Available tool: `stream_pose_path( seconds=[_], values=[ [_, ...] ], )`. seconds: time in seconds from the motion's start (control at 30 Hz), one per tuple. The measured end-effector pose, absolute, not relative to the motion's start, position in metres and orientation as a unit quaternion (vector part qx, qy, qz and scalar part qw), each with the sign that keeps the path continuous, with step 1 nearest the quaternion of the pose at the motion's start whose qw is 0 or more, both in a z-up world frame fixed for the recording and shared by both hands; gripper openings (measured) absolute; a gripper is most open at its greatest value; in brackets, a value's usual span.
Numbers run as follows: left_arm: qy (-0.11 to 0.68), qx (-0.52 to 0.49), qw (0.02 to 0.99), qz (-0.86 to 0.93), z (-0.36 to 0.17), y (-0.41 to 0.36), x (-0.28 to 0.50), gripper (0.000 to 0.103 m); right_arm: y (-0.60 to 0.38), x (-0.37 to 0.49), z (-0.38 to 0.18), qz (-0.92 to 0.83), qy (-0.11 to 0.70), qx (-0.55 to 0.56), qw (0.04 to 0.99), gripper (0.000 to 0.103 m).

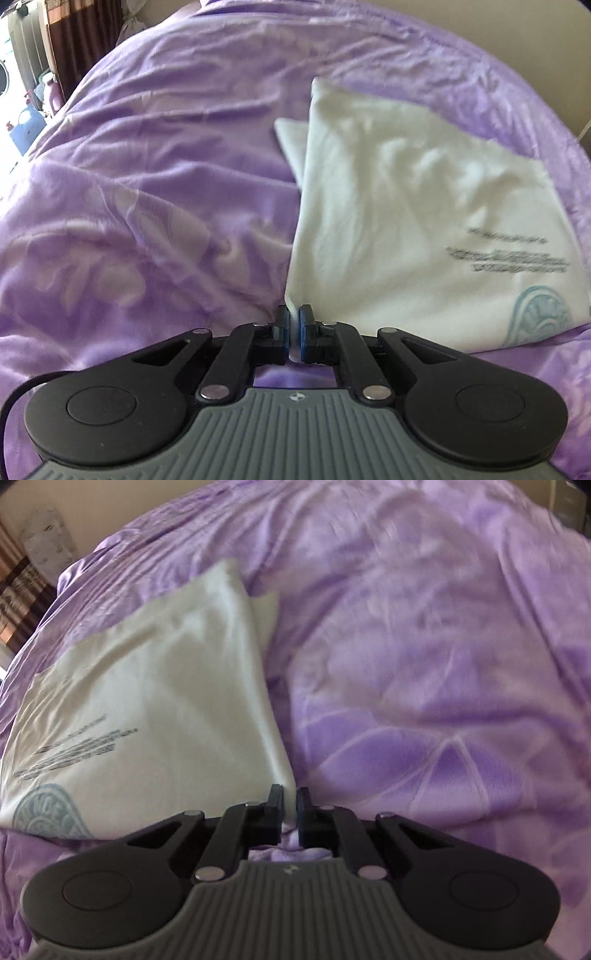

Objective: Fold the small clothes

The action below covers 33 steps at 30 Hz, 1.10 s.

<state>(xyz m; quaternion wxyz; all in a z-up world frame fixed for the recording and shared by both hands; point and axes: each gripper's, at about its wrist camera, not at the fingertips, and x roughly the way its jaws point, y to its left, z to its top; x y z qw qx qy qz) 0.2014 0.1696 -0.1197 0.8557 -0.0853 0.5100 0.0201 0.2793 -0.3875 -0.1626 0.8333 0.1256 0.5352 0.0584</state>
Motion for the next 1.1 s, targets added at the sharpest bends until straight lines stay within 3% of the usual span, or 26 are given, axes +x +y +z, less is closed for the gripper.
stream_pose_path(
  seconds=[0.23, 0.37, 0.5, 0.7, 1.1],
  values=[
    [0.533, -0.025, 0.845, 0.022, -0.111, 0.153, 0.208, 0.005, -0.377, 0.28, -0.164, 0.053, 0.54, 0.079, 0.836, 0.002],
    [0.543, 0.009, 0.839, 0.024, -0.091, 0.154, 0.206, 0.02, -0.37, 0.273, -0.142, 0.035, 0.524, 0.014, 0.851, 0.026],
    [0.509, 0.05, 0.858, 0.054, -0.064, 0.153, 0.21, 0.02, -0.366, 0.273, -0.117, 0.028, 0.495, -0.033, 0.868, 0.026],
    [0.448, 0.012, 0.894, -0.011, -0.039, 0.132, 0.244, 0.022, -0.337, 0.299, -0.088, 0.108, 0.453, -0.004, 0.885, 0.026],
    [0.443, -0.015, 0.891, -0.096, -0.105, 0.078, 0.349, 0.022, -0.22, 0.387, -0.13, 0.213, 0.433, -0.014, 0.876, 0.02]
  ],
)
